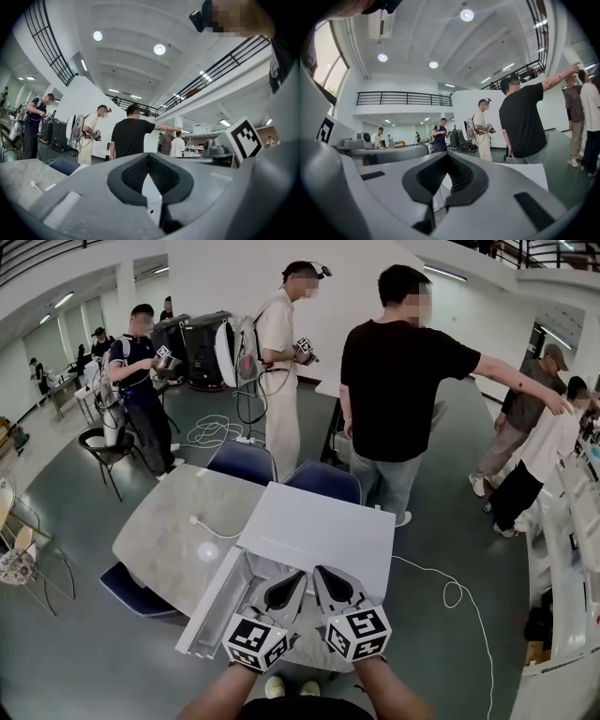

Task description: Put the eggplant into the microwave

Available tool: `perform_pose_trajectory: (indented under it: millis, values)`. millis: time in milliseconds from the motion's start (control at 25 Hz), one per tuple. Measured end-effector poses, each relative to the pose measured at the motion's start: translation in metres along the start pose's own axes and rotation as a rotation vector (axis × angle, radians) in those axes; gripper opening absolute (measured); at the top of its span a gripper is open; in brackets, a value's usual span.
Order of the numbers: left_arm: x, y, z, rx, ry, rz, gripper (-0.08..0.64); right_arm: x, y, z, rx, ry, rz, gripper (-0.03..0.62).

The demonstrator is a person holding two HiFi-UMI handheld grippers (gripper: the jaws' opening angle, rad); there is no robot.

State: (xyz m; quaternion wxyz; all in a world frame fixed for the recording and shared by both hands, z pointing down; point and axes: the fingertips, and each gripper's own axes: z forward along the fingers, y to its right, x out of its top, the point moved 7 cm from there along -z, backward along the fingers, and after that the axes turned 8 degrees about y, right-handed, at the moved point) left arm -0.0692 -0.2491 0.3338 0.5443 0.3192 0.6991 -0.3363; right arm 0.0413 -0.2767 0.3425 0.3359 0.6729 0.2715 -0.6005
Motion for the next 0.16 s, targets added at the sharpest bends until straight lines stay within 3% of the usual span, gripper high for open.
perform_pose_trajectory:
  millis: [160]
  values:
    - [-0.0064, 0.0040, -0.0013, 0.000, 0.002, 0.002, 0.009, -0.0047, 0.0008, -0.0040, 0.007, 0.001, -0.004, 0.000]
